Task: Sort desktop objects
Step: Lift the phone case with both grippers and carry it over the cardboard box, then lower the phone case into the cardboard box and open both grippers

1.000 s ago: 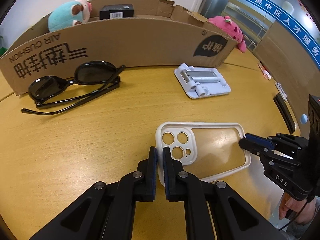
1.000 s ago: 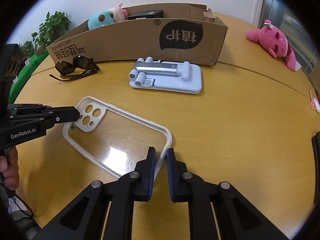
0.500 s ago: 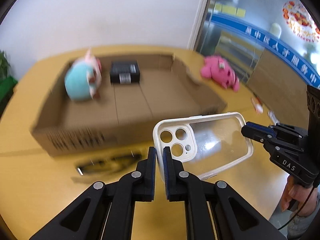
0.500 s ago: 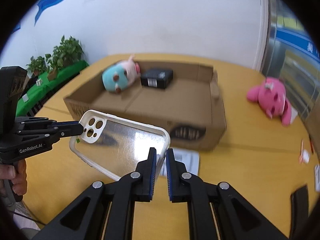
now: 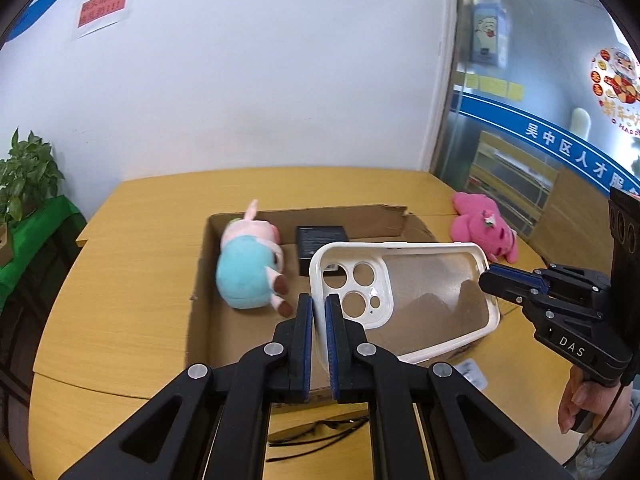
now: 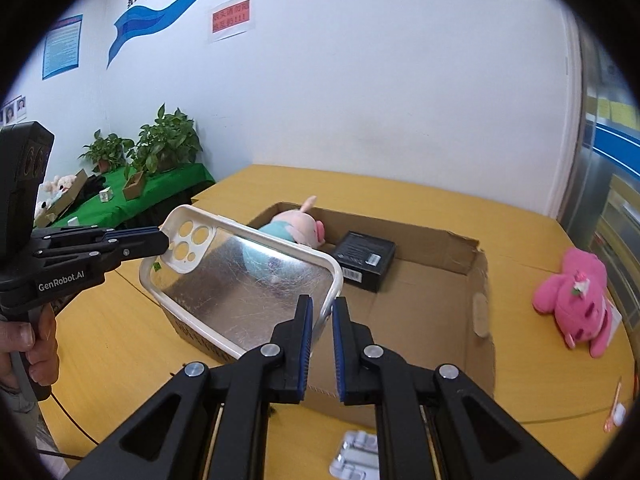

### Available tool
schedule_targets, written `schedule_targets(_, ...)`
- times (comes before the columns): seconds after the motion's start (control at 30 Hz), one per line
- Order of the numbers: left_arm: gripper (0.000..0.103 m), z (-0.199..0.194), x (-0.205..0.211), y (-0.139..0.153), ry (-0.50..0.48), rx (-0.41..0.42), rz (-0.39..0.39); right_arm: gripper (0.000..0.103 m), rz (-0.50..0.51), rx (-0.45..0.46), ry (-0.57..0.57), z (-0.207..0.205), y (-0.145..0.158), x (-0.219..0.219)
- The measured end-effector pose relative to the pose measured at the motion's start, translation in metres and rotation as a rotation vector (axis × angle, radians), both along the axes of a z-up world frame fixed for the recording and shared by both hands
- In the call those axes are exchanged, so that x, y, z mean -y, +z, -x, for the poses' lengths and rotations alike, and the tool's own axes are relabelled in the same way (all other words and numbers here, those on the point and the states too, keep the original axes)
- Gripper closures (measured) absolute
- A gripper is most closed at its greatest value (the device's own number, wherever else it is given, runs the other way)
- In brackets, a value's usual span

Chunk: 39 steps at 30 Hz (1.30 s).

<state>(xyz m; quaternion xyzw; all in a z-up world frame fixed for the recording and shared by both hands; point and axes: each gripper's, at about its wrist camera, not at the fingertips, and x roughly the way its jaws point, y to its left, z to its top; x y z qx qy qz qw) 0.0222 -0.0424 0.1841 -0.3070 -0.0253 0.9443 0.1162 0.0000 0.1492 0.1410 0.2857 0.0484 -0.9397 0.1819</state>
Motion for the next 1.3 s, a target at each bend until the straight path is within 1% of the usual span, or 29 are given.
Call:
schedule_targets(0.13, 0.098, 0.021, 0.02, -0.009, 0.033, 0.03, -0.005, 0.094, 0.009, 0.027, 0.035, 0.026, -0.006, 0.019)
schedule_targets(0.27, 0.098, 0.043, 0.027, -0.022, 0.061, 0.064, 0.034, 0.094, 0.01, 0.057, 0.048, 0.048, -0.019, 0.034)
schedule_targets(0.37, 0.098, 0.068, 0.032, -0.037, 0.082, 0.105, 0.064, 0.094, 0.02, 0.104, 0.049, 0.07, -0.036, 0.041)
schedule_targets(0.47, 0.099, 0.094, 0.04, -0.061, 0.107, 0.18, 0.075, 0.094, 0.058, 0.187, 0.049, 0.096, -0.061, 0.047)
schedule_targets(0.53, 0.099, 0.108, 0.042, -0.078, 0.108, 0.239, 0.08, 0.094, 0.062, 0.245, 0.044, 0.111, -0.081, 0.051)
schedule_targets(0.63, 0.099, 0.121, 0.043, -0.102, 0.113, 0.313, 0.108, 0.094, 0.064, 0.32, 0.047, 0.124, -0.104, 0.056)
schedule_targets(0.77, 0.099, 0.132, 0.038, -0.123, 0.119, 0.387, 0.162, 0.093, 0.028, 0.419, 0.062, 0.137, -0.129, 0.064)
schedule_targets(0.87, 0.099, 0.137, 0.03, -0.137, 0.118, 0.435, 0.22, 0.092, -0.006, 0.52, 0.074, 0.147, -0.151, 0.07)
schedule_targets(0.97, 0.099, 0.145, 0.029, -0.152, 0.136, 0.492, 0.264, 0.091, -0.016, 0.584, 0.076, 0.151, -0.164, 0.074)
schedule_targets(1.03, 0.099, 0.146, 0.025, -0.155, 0.147, 0.494, 0.315, 0.091, -0.006, 0.609, 0.078, 0.152, -0.167, 0.075)
schedule_targets(1.13, 0.099, 0.146, 0.024, -0.157, 0.152, 0.513, 0.327, 0.091, -0.032, 0.613, 0.066, 0.153, -0.167, 0.079)
schedule_targets(1.3, 0.098, 0.145, 0.017, -0.16, 0.15, 0.529, 0.366, 0.09, -0.036, 0.608, 0.054, 0.151, -0.168, 0.078)
